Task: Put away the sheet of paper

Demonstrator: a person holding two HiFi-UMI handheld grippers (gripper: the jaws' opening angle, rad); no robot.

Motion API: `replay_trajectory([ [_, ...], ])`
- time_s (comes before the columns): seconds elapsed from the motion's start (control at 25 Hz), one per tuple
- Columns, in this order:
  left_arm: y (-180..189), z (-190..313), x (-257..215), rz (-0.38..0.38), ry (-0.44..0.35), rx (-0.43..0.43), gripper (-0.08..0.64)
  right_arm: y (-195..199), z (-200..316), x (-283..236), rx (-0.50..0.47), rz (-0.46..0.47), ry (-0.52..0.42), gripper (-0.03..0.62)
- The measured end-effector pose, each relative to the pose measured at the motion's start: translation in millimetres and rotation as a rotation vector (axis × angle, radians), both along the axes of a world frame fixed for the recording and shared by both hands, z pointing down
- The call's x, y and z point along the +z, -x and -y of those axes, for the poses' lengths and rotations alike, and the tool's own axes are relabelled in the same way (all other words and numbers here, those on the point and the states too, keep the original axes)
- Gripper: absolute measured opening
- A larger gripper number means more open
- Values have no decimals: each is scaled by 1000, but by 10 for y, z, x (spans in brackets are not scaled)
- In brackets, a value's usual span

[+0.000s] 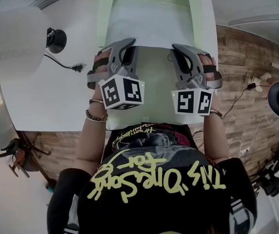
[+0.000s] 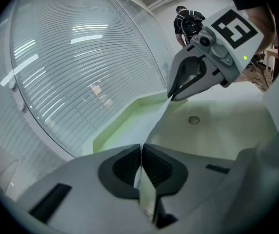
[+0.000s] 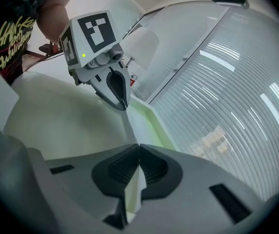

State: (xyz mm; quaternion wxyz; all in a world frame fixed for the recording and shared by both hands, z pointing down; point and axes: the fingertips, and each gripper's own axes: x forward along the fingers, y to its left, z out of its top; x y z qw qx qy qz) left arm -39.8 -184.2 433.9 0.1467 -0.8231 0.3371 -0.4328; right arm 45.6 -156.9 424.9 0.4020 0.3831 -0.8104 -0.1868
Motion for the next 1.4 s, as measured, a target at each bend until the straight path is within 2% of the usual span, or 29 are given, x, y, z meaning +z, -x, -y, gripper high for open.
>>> replay_trajectory([
  [1.4, -19, 244, -45, -34, 18, -85, 11, -29, 240, -36, 0, -6, 4, 9],
])
